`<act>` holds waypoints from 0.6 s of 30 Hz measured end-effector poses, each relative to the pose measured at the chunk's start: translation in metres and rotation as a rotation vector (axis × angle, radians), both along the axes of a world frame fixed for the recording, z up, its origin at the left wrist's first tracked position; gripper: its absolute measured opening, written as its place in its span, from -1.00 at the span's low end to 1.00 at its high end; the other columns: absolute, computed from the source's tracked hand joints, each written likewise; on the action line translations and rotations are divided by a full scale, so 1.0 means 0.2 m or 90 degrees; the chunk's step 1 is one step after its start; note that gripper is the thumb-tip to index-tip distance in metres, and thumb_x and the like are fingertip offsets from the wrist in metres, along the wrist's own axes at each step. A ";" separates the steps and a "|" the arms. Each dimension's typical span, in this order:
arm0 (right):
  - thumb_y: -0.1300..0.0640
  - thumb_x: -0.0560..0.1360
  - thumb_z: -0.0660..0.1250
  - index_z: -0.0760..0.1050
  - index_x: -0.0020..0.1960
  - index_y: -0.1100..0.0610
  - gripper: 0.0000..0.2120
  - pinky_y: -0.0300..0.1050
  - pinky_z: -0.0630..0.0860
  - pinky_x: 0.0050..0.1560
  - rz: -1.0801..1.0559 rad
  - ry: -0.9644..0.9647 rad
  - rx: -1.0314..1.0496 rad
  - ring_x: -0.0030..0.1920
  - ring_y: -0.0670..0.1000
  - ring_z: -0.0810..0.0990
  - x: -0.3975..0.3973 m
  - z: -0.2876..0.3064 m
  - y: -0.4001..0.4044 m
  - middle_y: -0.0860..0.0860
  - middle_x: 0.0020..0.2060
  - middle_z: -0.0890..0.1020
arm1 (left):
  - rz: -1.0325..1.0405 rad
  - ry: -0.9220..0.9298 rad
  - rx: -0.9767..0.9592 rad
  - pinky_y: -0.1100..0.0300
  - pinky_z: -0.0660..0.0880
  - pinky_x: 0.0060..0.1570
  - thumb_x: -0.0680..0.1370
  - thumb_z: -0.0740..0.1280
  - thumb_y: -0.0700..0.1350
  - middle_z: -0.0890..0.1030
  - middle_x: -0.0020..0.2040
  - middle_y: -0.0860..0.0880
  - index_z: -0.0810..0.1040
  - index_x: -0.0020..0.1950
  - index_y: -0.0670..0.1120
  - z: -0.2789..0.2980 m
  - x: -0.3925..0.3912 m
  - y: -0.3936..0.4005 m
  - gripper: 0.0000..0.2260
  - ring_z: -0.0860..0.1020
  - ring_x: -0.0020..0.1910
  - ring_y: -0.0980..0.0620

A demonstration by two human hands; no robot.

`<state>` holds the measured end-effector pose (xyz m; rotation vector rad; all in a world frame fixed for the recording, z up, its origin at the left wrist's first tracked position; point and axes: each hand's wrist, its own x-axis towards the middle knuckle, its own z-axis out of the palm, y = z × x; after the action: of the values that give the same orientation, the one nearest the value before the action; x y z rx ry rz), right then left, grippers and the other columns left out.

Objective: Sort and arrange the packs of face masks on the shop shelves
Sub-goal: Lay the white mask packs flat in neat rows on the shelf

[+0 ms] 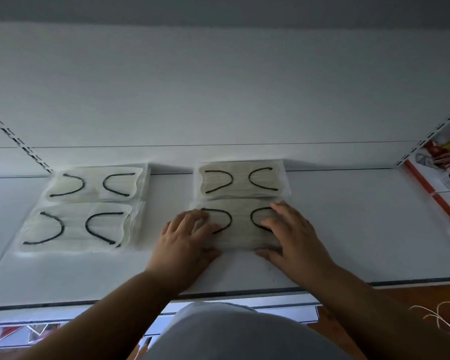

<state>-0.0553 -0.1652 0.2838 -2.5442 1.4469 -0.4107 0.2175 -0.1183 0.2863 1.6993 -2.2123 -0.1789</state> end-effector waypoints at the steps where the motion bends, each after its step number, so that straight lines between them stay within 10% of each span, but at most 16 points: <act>1: -0.16 0.36 0.51 0.48 0.18 0.02 -0.51 0.18 0.39 0.27 -0.004 -0.009 -0.014 0.45 0.18 0.32 0.01 0.00 -0.01 0.15 0.42 0.41 | -0.007 -0.004 -0.012 -0.12 0.53 0.17 0.44 0.29 0.27 0.50 0.29 -0.05 0.56 0.24 0.11 -0.01 0.00 -0.01 -0.56 0.48 0.27 -0.16; 18: -0.13 0.40 0.51 0.58 0.11 0.08 -0.61 0.01 0.35 0.24 0.022 -0.031 -0.051 0.31 0.05 0.47 -0.07 0.04 -0.03 0.02 0.27 0.56 | -0.063 -0.058 -0.103 -0.20 0.44 0.27 0.52 0.28 0.11 0.60 0.22 -0.05 0.55 0.24 0.05 0.00 -0.04 -0.02 -0.67 0.56 0.24 -0.15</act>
<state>-0.0696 -0.1718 0.2923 -2.5977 1.3952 -0.5315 0.2092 -0.1217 0.2869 1.5413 -2.3100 0.0530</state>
